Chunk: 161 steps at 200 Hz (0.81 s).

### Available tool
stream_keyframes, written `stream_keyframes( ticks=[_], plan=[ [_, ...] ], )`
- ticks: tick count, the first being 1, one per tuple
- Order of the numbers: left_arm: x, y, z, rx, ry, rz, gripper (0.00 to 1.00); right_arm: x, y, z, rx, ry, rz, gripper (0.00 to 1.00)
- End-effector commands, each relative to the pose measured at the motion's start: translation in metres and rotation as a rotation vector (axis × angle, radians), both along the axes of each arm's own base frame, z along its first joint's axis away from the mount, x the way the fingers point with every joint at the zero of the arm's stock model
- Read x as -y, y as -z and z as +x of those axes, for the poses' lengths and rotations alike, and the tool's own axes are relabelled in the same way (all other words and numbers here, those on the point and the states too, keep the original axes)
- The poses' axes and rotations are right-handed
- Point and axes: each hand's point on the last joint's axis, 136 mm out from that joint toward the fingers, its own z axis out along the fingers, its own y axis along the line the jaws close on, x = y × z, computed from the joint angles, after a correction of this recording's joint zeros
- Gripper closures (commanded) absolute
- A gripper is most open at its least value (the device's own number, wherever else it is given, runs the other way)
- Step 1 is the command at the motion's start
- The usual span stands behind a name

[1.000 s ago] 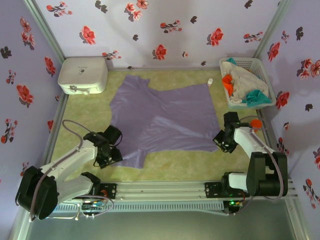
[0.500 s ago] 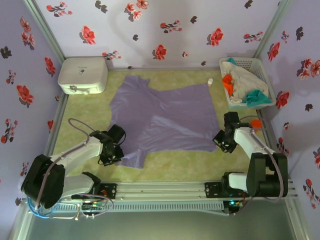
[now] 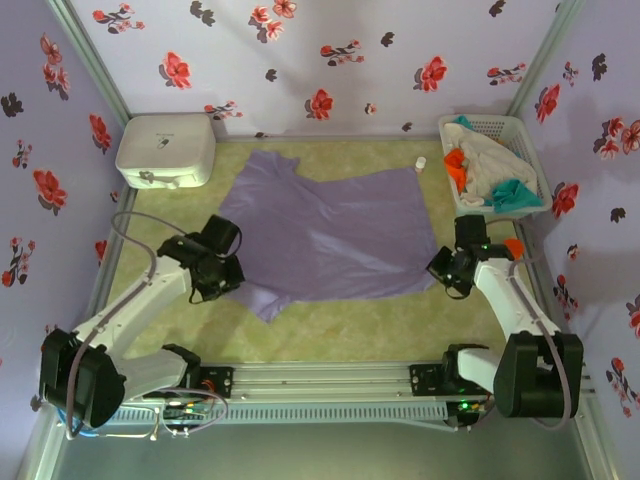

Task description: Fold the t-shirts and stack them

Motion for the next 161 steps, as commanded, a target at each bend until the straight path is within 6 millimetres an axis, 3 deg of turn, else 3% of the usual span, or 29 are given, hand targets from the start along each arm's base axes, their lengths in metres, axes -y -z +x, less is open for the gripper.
stream_keyframes(
  ticks=[1, 46, 82, 98, 126, 161],
  plan=[
    [-0.008, -0.029, 0.013, 0.050, 0.042, 0.020, 1.00, -0.003, -0.037, 0.026, 0.141, -0.040, 0.008, 1.00],
    [-0.004, -0.092, 0.068, 0.187, 0.116, 0.009, 1.00, -0.004, -0.099, 0.073, 0.337, -0.056, 0.002, 1.00],
    [-0.008, -0.164, 0.116, 0.376, 0.134, 0.008, 1.00, -0.004, -0.148, 0.106, 0.471, -0.064, -0.011, 1.00],
    [-0.008, -0.200, 0.129, 0.461, 0.153, 0.009, 1.00, -0.006, -0.179, 0.119, 0.532, -0.076, -0.006, 1.00],
    [-0.001, -0.257, 0.136, 0.593, 0.220, -0.001, 1.00, -0.010, -0.236, 0.129, 0.675, -0.099, 0.002, 1.00],
    [-0.011, -0.307, 0.115, 0.749, 0.276, 0.054, 1.00, -0.008, -0.290, 0.117, 0.847, -0.128, -0.051, 1.00]
  ],
)
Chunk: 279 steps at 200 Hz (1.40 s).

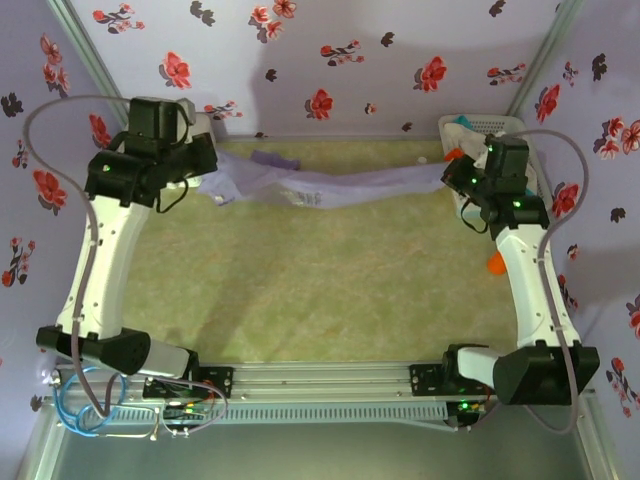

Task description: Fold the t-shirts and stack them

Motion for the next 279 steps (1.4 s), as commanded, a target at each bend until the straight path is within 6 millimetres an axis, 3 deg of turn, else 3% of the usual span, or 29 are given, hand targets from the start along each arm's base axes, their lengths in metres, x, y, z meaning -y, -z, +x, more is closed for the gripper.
stream_keyframes(
  ticks=[1, 49, 86, 143, 164, 177, 196, 227, 255, 279],
  plan=[
    [-0.010, -0.028, -0.023, 0.092, 0.048, 0.078, 1.00, 0.001, -0.054, -0.010, 0.174, -0.028, -0.054, 1.00],
    [-0.018, -0.090, -0.071, 0.299, 0.111, 0.085, 1.00, -0.004, -0.115, -0.046, 0.379, -0.069, -0.105, 1.00],
    [-0.014, -0.140, -0.116, 0.491, 0.199, 0.035, 1.00, -0.006, -0.157, -0.092, 0.539, -0.077, -0.142, 1.00],
    [-0.019, -0.192, -0.165, 0.708, 0.234, -0.014, 1.00, 0.002, -0.197, -0.151, 0.708, -0.024, -0.178, 1.00],
    [-0.025, -0.211, -0.175, 0.756, 0.205, -0.042, 1.00, 0.004, -0.210, -0.160, 0.716, -0.006, -0.158, 1.00],
    [-0.029, -0.217, -0.171, 0.758, 0.168, -0.043, 1.00, 0.004, -0.212, -0.158, 0.696, -0.001, -0.125, 1.00],
    [-0.036, -0.202, -0.143, 0.692, 0.091, -0.003, 1.00, 0.002, -0.199, -0.143, 0.608, -0.012, -0.096, 1.00],
    [-0.045, -0.136, -0.075, 0.472, -0.037, 0.093, 1.00, 0.005, -0.148, -0.103, 0.386, 0.020, -0.023, 1.00],
    [-0.039, -0.078, -0.029, 0.348, -0.060, 0.100, 1.00, -0.006, -0.088, -0.070, 0.163, -0.025, 0.039, 1.00],
    [-0.038, -0.013, 0.009, 0.270, -0.084, 0.113, 1.00, -0.018, -0.013, -0.040, 0.007, -0.085, 0.073, 1.00]
  ],
)
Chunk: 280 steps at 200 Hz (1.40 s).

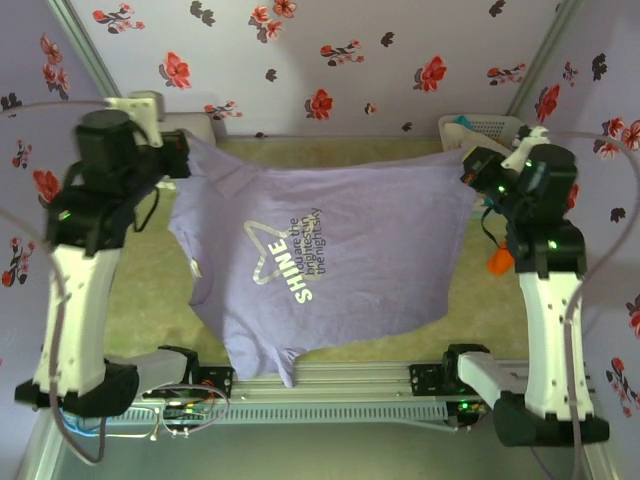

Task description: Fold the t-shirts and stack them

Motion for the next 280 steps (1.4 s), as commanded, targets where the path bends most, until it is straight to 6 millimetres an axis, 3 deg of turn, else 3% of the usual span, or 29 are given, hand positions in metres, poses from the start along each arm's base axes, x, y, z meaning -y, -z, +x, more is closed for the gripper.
stream_keyframes(
  ticks=[1, 37, 56, 86, 105, 132, 173, 207, 280],
  plan=[
    [-0.010, 0.032, 0.029, 0.011, -0.082, -0.020, 1.00, -0.011, 0.075, 0.017, -0.197, -0.052, 0.059, 1.00],
    [-0.011, 0.132, 0.086, -0.133, -0.131, -0.054, 1.00, -0.012, 0.177, 0.065, -0.372, -0.051, 0.069, 1.00],
    [-0.005, 0.174, 0.114, -0.173, -0.132, -0.070, 1.00, -0.014, 0.214, 0.096, -0.419, -0.058, 0.081, 1.00],
    [0.010, 0.217, 0.160, -0.249, -0.115, -0.113, 1.00, -0.015, 0.249, 0.142, -0.450, -0.066, 0.086, 1.00],
    [0.017, 0.238, 0.184, -0.310, -0.102, -0.122, 1.00, -0.018, 0.258, 0.165, -0.468, -0.097, 0.084, 1.00],
    [0.023, 0.246, 0.204, -0.345, -0.088, -0.123, 1.00, -0.013, 0.274, 0.179, -0.506, -0.094, 0.058, 1.00],
    [0.017, 0.247, 0.187, -0.397, -0.090, -0.153, 1.00, -0.010, 0.284, 0.163, -0.564, -0.096, 0.047, 1.00],
    [0.013, 0.241, 0.152, -0.458, -0.094, -0.207, 1.00, -0.010, 0.291, 0.135, -0.641, -0.102, 0.055, 1.00],
    [0.020, 0.257, 0.076, -0.625, -0.115, -0.339, 1.00, -0.016, 0.307, 0.091, -0.753, -0.134, 0.076, 1.00]
  ],
)
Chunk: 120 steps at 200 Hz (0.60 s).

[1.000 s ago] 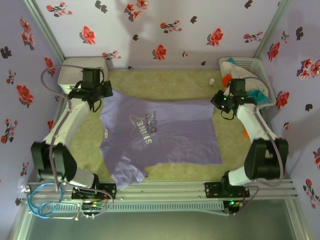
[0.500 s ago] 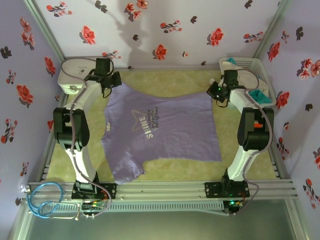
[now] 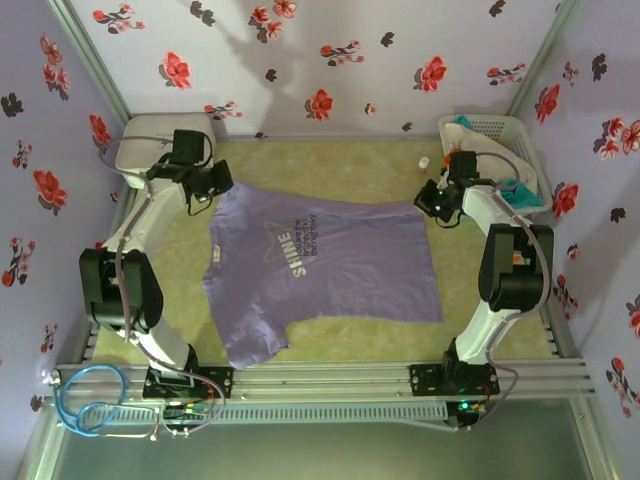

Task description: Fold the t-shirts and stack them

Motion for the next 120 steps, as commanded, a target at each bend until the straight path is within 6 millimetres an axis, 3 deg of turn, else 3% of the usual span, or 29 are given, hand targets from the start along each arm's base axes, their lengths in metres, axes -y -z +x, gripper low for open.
stream_keyframes(
  ticks=[1, 58, 120],
  plan=[
    [0.002, 0.006, -0.031, -0.078, -0.031, -0.072, 1.00, 0.001, -0.002, -0.021, -0.032, -0.019, -0.005, 1.00],
    [0.001, 0.020, -0.072, -0.156, -0.057, -0.110, 1.00, 0.004, 0.007, -0.041, -0.072, -0.035, -0.035, 1.00],
    [-0.001, 0.010, -0.098, -0.181, -0.066, -0.130, 1.00, 0.014, 0.010, -0.050, -0.099, -0.024, -0.065, 1.00]
  ],
)
